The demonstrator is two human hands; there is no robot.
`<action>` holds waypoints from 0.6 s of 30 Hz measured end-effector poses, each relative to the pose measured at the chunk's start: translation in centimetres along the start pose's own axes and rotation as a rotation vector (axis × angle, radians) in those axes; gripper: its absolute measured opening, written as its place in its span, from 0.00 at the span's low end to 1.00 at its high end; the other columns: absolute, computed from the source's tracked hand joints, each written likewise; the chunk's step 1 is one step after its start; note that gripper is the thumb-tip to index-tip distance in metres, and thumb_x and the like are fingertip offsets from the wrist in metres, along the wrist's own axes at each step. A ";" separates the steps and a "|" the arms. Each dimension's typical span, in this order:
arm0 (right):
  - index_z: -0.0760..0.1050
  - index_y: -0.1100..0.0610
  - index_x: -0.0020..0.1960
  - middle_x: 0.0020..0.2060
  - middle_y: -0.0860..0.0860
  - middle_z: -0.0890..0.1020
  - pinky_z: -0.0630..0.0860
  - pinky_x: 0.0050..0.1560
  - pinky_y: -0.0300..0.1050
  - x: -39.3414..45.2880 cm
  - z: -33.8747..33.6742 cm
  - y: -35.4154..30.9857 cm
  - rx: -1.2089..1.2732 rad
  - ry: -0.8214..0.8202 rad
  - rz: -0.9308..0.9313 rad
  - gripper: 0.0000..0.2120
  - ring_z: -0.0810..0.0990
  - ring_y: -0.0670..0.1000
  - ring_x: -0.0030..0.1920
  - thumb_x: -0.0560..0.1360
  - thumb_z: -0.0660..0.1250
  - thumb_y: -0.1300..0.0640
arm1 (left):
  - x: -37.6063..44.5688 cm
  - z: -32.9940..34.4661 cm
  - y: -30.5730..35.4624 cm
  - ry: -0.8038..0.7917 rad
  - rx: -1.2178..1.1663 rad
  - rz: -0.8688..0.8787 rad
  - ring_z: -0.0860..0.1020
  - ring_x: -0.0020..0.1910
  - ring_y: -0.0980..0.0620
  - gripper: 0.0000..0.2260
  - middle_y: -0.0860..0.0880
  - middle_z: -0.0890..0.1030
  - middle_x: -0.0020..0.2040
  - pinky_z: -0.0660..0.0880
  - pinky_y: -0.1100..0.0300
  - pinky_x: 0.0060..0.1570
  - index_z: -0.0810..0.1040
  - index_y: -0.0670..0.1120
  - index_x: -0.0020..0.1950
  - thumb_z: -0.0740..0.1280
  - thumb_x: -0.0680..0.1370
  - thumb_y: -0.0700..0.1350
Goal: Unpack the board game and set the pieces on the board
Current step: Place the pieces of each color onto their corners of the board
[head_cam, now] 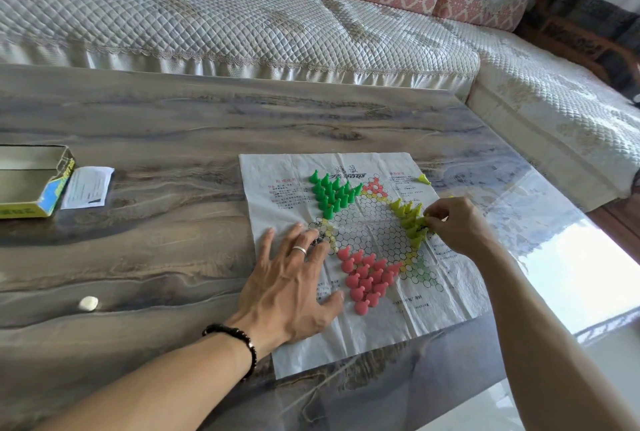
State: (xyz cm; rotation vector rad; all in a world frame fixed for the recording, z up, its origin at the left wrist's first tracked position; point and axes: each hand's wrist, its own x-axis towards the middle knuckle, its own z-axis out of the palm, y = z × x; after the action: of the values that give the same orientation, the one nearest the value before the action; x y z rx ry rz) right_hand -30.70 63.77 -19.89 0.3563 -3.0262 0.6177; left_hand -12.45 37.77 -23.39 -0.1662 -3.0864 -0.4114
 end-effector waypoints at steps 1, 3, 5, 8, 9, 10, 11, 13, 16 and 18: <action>0.83 0.60 0.45 0.37 0.52 0.82 0.67 0.34 0.33 0.0 0.0 0.0 -0.004 0.001 -0.001 0.03 0.79 0.48 0.38 0.72 0.71 0.63 | 0.0 0.0 0.0 0.001 -0.004 0.000 0.44 0.78 0.49 0.35 0.48 0.52 0.80 0.43 0.38 0.74 0.55 0.50 0.78 0.51 0.75 0.67; 0.83 0.60 0.45 0.37 0.52 0.82 0.67 0.34 0.32 0.0 -0.1 0.0 -0.005 -0.003 -0.003 0.03 0.79 0.48 0.38 0.72 0.71 0.63 | 0.0 0.0 0.0 0.001 -0.006 0.000 0.44 0.78 0.49 0.35 0.48 0.52 0.80 0.43 0.38 0.74 0.55 0.50 0.78 0.51 0.75 0.67; 0.83 0.59 0.45 0.37 0.52 0.82 0.67 0.34 0.32 0.0 -0.1 0.0 0.003 -0.005 0.001 0.03 0.79 0.48 0.39 0.72 0.71 0.62 | -0.1 0.0 0.0 -0.001 0.000 0.003 0.44 0.78 0.49 0.35 0.48 0.51 0.80 0.43 0.38 0.74 0.55 0.50 0.78 0.51 0.75 0.67; 0.83 0.59 0.45 0.38 0.52 0.82 0.68 0.35 0.33 0.0 -0.1 0.1 0.007 -0.007 -0.002 0.03 0.80 0.48 0.40 0.72 0.71 0.62 | 0.0 0.0 0.0 0.003 -0.008 0.000 0.44 0.78 0.48 0.35 0.48 0.52 0.80 0.42 0.38 0.74 0.56 0.50 0.77 0.52 0.75 0.67; 0.83 0.59 0.46 0.39 0.52 0.83 0.69 0.36 0.33 0.0 -0.1 0.2 0.006 -0.009 -0.005 0.03 0.80 0.49 0.41 0.72 0.71 0.62 | 0.0 0.0 0.0 0.004 -0.009 -0.001 0.44 0.78 0.49 0.35 0.48 0.52 0.80 0.42 0.38 0.74 0.56 0.51 0.77 0.52 0.75 0.67; 0.83 0.59 0.48 0.40 0.52 0.83 0.69 0.37 0.33 0.0 0.0 0.2 0.004 -0.006 -0.006 0.05 0.80 0.49 0.42 0.73 0.71 0.63 | 0.0 0.1 0.0 0.005 -0.010 -0.003 0.44 0.78 0.49 0.35 0.48 0.52 0.80 0.43 0.38 0.74 0.55 0.51 0.77 0.52 0.75 0.67; 0.82 0.60 0.50 0.42 0.53 0.83 0.71 0.40 0.34 -0.1 0.0 0.3 0.001 0.003 -0.010 0.07 0.80 0.49 0.43 0.73 0.70 0.64 | 0.0 0.1 0.0 0.005 -0.011 -0.003 0.44 0.78 0.49 0.35 0.48 0.52 0.80 0.43 0.38 0.74 0.55 0.51 0.77 0.52 0.75 0.67; 0.81 0.62 0.54 0.46 0.55 0.84 0.74 0.48 0.40 -0.3 -0.2 0.4 0.002 0.057 -0.028 0.11 0.79 0.49 0.46 0.73 0.66 0.66 | 0.0 0.1 0.0 0.003 -0.009 -0.003 0.44 0.78 0.49 0.35 0.48 0.52 0.80 0.43 0.38 0.74 0.55 0.51 0.78 0.51 0.75 0.67; 0.82 0.62 0.52 0.48 0.56 0.84 0.77 0.52 0.46 -0.7 -1.0 0.4 0.038 0.176 -0.014 0.11 0.80 0.50 0.46 0.73 0.64 0.68 | 0.0 0.2 0.0 0.001 -0.006 -0.003 0.44 0.78 0.49 0.35 0.48 0.51 0.80 0.43 0.38 0.74 0.54 0.51 0.78 0.51 0.75 0.67; 0.83 0.61 0.49 0.45 0.55 0.84 0.76 0.49 0.45 -1.1 -1.5 0.5 0.048 0.208 0.022 0.10 0.80 0.51 0.44 0.73 0.64 0.68 | 0.0 0.2 0.0 0.001 -0.005 0.000 0.44 0.78 0.48 0.35 0.47 0.51 0.80 0.43 0.38 0.74 0.54 0.50 0.78 0.51 0.75 0.67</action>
State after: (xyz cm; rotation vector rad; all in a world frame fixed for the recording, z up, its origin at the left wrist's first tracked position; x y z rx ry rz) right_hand -29.78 65.01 -18.79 0.2440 -2.8248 0.6842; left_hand -12.45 37.78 -23.56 -0.1660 -3.0843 -0.4193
